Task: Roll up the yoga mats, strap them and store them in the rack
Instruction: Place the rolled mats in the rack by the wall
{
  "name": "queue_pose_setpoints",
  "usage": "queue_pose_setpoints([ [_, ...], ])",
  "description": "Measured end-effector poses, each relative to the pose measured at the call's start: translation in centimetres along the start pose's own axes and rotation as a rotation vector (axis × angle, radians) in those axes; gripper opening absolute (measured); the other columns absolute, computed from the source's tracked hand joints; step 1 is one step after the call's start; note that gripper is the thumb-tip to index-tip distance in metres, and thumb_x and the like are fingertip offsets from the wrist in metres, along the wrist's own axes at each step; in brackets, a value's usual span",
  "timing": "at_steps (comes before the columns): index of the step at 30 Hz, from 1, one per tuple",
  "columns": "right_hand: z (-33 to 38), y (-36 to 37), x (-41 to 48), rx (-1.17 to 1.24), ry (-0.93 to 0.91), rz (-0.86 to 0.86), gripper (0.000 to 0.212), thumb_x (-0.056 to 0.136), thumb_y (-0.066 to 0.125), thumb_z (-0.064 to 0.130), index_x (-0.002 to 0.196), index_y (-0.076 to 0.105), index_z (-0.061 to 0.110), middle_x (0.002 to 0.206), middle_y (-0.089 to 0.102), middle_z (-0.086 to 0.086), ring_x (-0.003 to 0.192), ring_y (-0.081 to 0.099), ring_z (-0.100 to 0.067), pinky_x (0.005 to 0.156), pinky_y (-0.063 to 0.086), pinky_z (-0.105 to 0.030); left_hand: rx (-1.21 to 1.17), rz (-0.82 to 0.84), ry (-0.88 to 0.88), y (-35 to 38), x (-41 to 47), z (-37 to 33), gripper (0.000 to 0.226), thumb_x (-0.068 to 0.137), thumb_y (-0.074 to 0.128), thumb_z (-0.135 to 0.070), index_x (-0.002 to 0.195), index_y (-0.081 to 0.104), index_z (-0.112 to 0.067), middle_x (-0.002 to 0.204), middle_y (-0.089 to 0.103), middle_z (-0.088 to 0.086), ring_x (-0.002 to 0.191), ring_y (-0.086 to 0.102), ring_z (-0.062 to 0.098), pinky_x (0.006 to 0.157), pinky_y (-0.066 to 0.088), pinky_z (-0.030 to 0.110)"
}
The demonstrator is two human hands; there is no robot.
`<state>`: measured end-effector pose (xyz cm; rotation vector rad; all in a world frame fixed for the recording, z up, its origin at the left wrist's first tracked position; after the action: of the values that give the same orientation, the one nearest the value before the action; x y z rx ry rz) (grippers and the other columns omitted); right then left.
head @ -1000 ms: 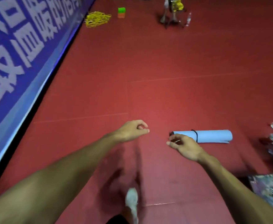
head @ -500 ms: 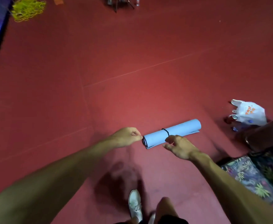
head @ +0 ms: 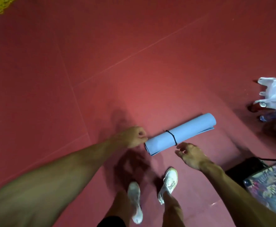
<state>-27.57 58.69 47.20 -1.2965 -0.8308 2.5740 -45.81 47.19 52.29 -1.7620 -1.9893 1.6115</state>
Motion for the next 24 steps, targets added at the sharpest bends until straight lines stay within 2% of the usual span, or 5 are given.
queue_pose_setpoints([
  [5, -3.0, 1.1, 6.7, 0.076, 0.085, 0.027, 0.035, 0.096, 0.054, 0.035, 0.125, 0.060, 0.017, 0.120, 0.062, -0.006, 0.112, 0.057, -0.022, 0.088, 0.039, -0.023, 0.007, -0.013, 0.087, 2.0, 6.8, 3.0, 0.036, 0.080, 0.061, -0.035, 0.103, 0.067, -0.008, 0.090, 0.052, -0.004, 0.086, 0.052, 0.012, 0.078, 0.036, 0.016],
  [12, -7.1, 10.2, 18.3, 0.219, 0.258, -0.026, 0.037, 0.094, 0.056, 0.038, 0.124, 0.059, 0.018, 0.120, 0.063, -0.007, 0.113, 0.057, -0.024, 0.095, 0.040, -0.028, -0.264, 0.078, -0.044, 12.0, 18.1, 13.4, 0.054, 0.069, 0.054, -0.048, 0.100, 0.068, -0.006, 0.092, 0.063, -0.001, 0.088, 0.057, 0.015, 0.084, 0.044, 0.030],
  [18, -11.3, 22.9, 27.5, 0.387, 0.394, -0.017, 0.043, 0.094, 0.053, 0.043, 0.130, 0.052, 0.019, 0.125, 0.061, -0.006, 0.118, 0.055, -0.023, 0.101, 0.041, -0.034, -0.359, 0.164, -0.211, 23.0, 27.0, 23.5, 0.034, 0.065, 0.050, -0.038, 0.091, 0.064, -0.023, 0.095, 0.067, 0.003, 0.091, 0.060, 0.021, 0.087, 0.047, 0.036],
  [22, -14.4, 29.7, 32.4, 0.513, 0.489, -0.061, 0.051, 0.094, 0.053, 0.046, 0.134, 0.047, 0.015, 0.128, 0.059, -0.008, 0.122, 0.051, -0.026, 0.102, 0.037, -0.035, -0.353, 0.169, -0.216, 29.4, 31.5, 27.6, 0.013, 0.078, 0.059, -0.029, 0.088, 0.063, -0.021, 0.089, 0.058, -0.001, 0.087, 0.052, 0.011, 0.072, 0.039, 0.022],
  [24, -16.0, 32.8, 34.4, 0.597, 0.543, -0.079, 0.061, 0.091, 0.055, 0.052, 0.137, 0.043, 0.014, 0.131, 0.057, -0.010, 0.123, 0.050, -0.027, 0.104, 0.037, -0.037, -0.352, 0.153, -0.202, 32.1, 33.2, 29.3, 0.022, 0.077, 0.059, -0.028, 0.092, 0.067, -0.014, 0.089, 0.055, 0.006, 0.086, 0.050, 0.013, 0.066, 0.035, 0.020],
])
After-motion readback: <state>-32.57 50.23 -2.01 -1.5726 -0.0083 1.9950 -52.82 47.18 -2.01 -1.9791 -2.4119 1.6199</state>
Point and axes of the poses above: each hand's wrist, its own x-axis towards the middle knuckle, its own y-axis out of the palm, z = x × y, the point moved 9 cm from there along x, towards the middle knuckle
